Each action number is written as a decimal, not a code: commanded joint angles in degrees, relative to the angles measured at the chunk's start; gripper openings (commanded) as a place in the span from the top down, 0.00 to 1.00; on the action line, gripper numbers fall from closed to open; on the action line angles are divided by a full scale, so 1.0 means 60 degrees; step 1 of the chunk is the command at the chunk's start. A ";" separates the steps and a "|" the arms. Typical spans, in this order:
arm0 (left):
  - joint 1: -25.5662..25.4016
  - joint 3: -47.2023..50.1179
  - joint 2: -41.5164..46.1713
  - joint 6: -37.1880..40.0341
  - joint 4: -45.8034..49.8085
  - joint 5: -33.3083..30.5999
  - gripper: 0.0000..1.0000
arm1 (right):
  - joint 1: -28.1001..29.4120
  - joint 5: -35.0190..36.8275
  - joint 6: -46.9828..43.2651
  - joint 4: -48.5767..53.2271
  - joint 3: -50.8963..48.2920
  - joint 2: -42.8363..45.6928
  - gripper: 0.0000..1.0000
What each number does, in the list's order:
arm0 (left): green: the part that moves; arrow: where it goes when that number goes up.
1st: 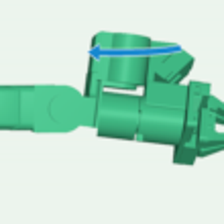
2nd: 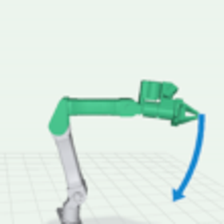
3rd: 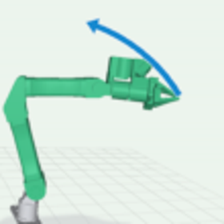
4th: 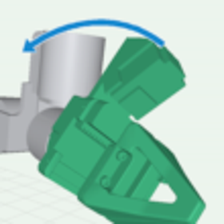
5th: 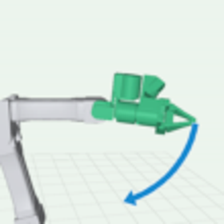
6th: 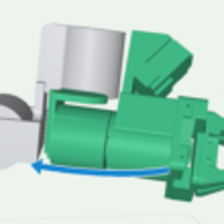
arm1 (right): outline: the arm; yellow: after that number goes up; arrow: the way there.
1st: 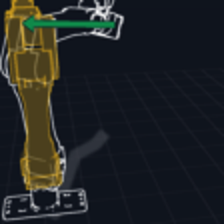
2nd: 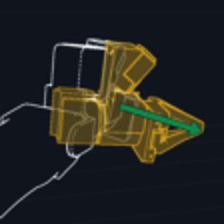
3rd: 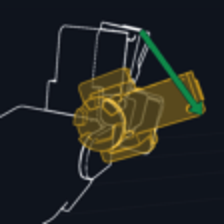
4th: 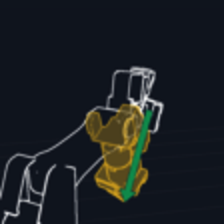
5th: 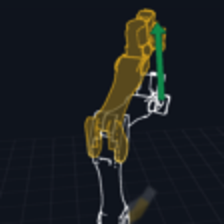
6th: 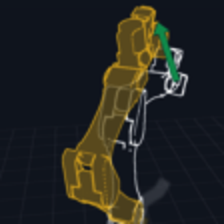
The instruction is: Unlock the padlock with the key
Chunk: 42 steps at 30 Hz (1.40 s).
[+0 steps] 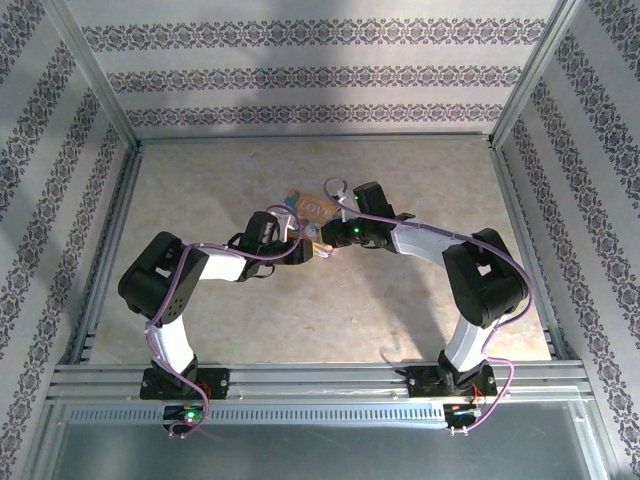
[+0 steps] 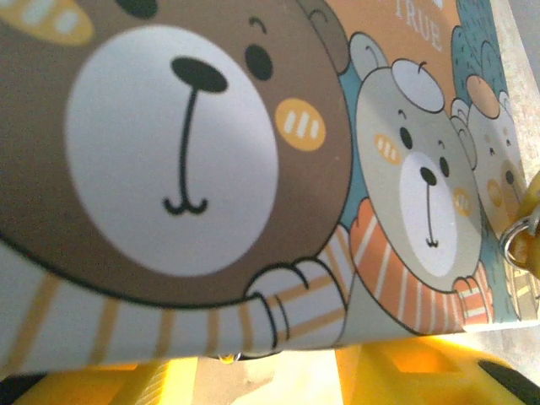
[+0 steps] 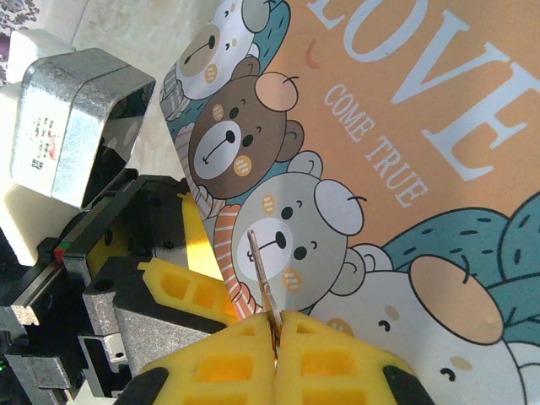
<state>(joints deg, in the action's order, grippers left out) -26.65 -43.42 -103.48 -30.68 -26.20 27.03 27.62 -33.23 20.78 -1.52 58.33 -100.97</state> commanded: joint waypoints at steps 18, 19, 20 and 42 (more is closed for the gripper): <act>-0.0272 0.0181 -0.0555 -0.2152 -0.2471 -0.0365 0.63 | 0.0231 0.0295 0.0011 0.0531 -0.0149 -0.0150 1.00; -0.0285 0.0180 -0.0584 -0.2215 -0.2561 -0.0360 0.63 | 0.0231 0.0295 0.0022 0.0533 -0.0148 -0.0137 1.00; -0.0275 0.0169 -0.0608 -0.2230 -0.2613 -0.0344 0.64 | 0.0231 0.0295 0.0016 0.0532 -0.0148 -0.0149 1.00; -0.0296 0.0213 -0.0131 -0.2488 -0.2690 0.0090 0.77 | 0.0239 0.0507 -0.0366 0.0564 -0.0463 0.1751 1.00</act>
<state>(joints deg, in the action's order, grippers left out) -27.44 -42.09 -106.56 -44.40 -36.93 25.32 28.67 -31.24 20.45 1.10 57.34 -95.04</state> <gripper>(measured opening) 0.239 0.051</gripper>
